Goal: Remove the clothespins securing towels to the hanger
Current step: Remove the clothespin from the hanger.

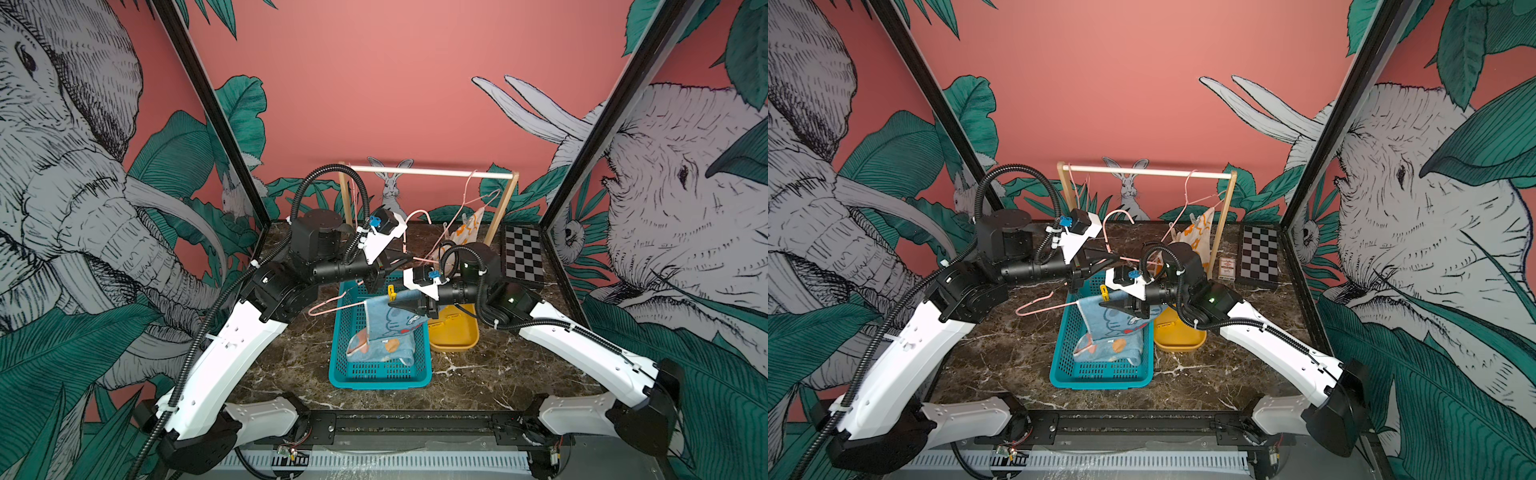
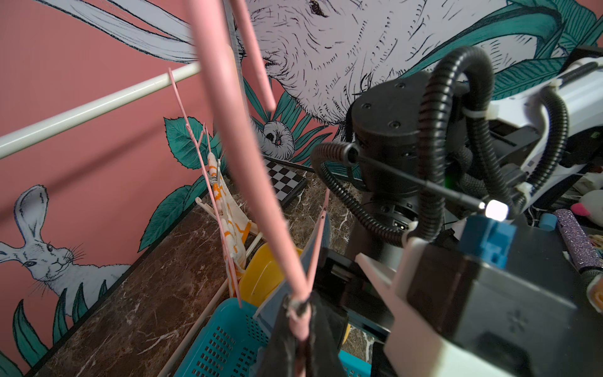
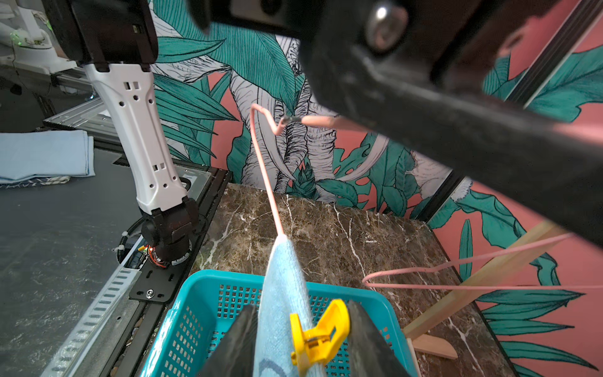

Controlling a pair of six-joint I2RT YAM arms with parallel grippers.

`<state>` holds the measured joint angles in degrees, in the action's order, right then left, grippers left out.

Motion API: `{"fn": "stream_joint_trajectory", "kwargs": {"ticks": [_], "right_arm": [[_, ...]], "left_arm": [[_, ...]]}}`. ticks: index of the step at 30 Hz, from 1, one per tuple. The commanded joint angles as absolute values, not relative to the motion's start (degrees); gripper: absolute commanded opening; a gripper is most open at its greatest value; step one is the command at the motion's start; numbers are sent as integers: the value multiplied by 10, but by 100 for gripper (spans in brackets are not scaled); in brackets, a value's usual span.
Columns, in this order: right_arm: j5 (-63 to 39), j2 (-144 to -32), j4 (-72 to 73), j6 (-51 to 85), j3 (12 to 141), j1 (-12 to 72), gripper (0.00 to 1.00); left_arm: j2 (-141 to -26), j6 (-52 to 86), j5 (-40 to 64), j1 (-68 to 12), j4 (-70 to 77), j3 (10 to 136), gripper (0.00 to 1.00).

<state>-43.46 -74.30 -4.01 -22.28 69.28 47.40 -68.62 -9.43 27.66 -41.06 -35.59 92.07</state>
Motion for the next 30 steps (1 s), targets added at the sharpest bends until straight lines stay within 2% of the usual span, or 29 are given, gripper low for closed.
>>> {"fn": "stream_joint_trajectory", "kwargs": {"ticks": [1, 24, 30], "right_arm": [[-452, -746, -37, -234, 710, 479, 40], [-426, -750, -40, -234, 718, 481, 14], [-415, -748, -38, -234, 714, 482, 13]], "left_arm": [[-679, -91, 289, -410, -329, 920, 0], [-679, -91, 287, -410, -331, 918, 0], [-678, -91, 282, -410, -331, 916, 0]]}}
